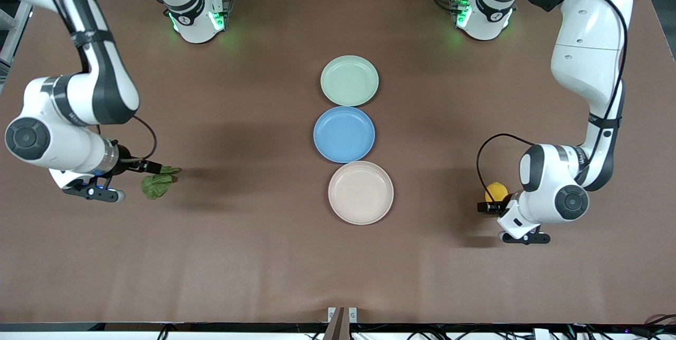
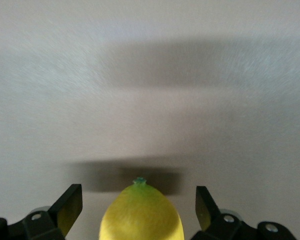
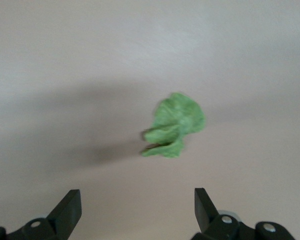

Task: Pick lemon and lettuce from plates
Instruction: 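Carry the lemon and lettuce away from the plates, lowering toward the table, then open both grippers, releasing the lemon and lettuce onto the table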

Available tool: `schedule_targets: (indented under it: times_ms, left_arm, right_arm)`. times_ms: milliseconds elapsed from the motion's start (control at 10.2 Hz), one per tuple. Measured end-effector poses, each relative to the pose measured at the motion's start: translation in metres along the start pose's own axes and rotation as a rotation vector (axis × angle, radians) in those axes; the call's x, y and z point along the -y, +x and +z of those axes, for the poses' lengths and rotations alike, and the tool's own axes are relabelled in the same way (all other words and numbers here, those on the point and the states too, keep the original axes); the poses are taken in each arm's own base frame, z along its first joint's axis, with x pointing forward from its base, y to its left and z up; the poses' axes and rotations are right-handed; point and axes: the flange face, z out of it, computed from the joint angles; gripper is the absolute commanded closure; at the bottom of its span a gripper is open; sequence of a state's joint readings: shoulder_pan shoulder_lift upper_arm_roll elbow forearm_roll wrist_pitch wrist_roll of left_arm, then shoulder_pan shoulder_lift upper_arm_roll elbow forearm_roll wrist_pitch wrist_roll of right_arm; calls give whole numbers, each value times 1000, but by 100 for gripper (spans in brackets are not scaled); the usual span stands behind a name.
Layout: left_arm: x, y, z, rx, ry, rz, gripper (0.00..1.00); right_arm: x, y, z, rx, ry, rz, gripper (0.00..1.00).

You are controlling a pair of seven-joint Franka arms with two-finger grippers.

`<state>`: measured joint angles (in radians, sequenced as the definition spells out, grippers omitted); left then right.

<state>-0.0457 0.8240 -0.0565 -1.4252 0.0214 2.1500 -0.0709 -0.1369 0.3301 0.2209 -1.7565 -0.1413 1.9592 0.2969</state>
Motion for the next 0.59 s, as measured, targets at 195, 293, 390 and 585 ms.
schedule_targets:
  times_ms: [195,293,390,585]
  left_arm:
    - [3,-1,-46,-11,5,-1,0]
    - [4,-4,-75,-21,8,-1,0]
    - [5,-8,-103,-30,10,-2,0]
    - [11,-20,-165,-64,14,-8,0]
  right_arm:
    - [33,-16,-46,-70,-1,-52,0]
    - [34,-23,-69,-94,-5,-73,0]
    - [29,-27,-94,-120,-10,-122,0]
    - [8,-41,-148,-162,-28,-206,0]
